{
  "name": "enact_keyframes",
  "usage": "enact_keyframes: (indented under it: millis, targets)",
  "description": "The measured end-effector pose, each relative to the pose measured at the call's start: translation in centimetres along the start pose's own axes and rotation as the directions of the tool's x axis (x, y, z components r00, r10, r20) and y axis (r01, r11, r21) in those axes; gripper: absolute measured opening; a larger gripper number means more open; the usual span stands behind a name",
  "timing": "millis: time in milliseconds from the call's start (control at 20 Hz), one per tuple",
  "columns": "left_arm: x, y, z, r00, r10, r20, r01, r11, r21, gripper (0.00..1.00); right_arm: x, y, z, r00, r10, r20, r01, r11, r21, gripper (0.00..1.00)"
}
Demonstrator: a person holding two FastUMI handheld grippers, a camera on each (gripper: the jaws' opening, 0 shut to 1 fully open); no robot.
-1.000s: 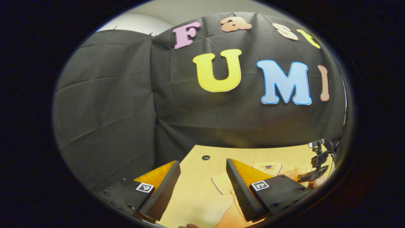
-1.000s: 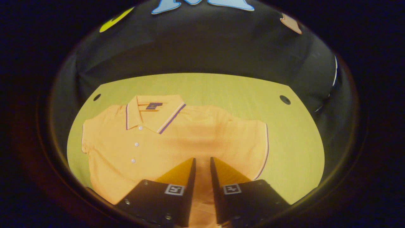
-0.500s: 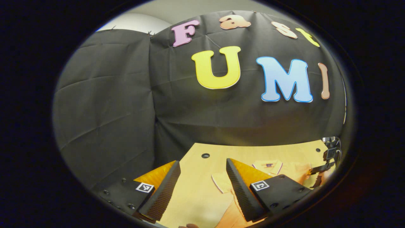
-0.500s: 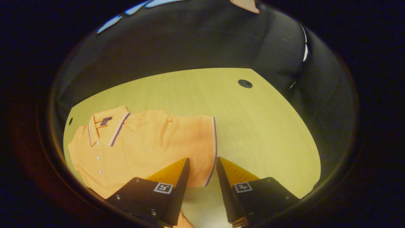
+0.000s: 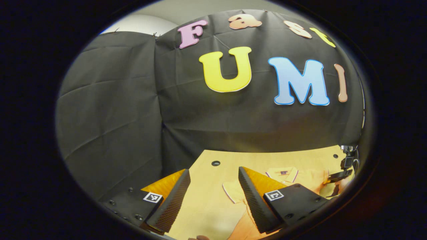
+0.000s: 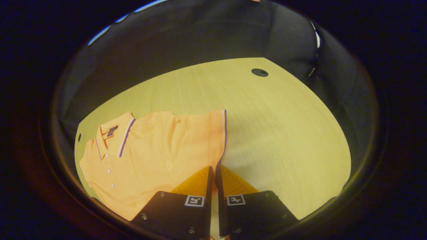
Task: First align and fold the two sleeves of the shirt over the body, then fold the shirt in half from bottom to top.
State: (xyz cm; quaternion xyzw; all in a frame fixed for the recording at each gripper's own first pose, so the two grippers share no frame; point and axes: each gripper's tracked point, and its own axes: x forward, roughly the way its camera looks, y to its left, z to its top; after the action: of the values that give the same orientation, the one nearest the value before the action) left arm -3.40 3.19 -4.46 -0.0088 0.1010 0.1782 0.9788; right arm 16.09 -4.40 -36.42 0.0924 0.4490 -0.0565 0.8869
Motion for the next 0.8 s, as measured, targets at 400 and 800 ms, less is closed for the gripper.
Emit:
enact_keyframes:
  millis: [400, 800]
  targets:
    - [-0.6, 0.1, -0.7, 1.0, 0.005, 0.005, -0.005, 1.0, -0.003, 0.96, -1.6, 4.4, 2.0, 0.992, 0.092, 0.084, -0.085, 0.993, -0.086, 0.0]
    - [-1.6, 1.1, -1.0, 1.0, 0.019, 0.012, -0.019, 1.0, -0.009, 0.97, -3.7, 16.5, 0.1, 0.947, 0.319, 0.035, -0.3, 0.92, -0.252, 0.0]
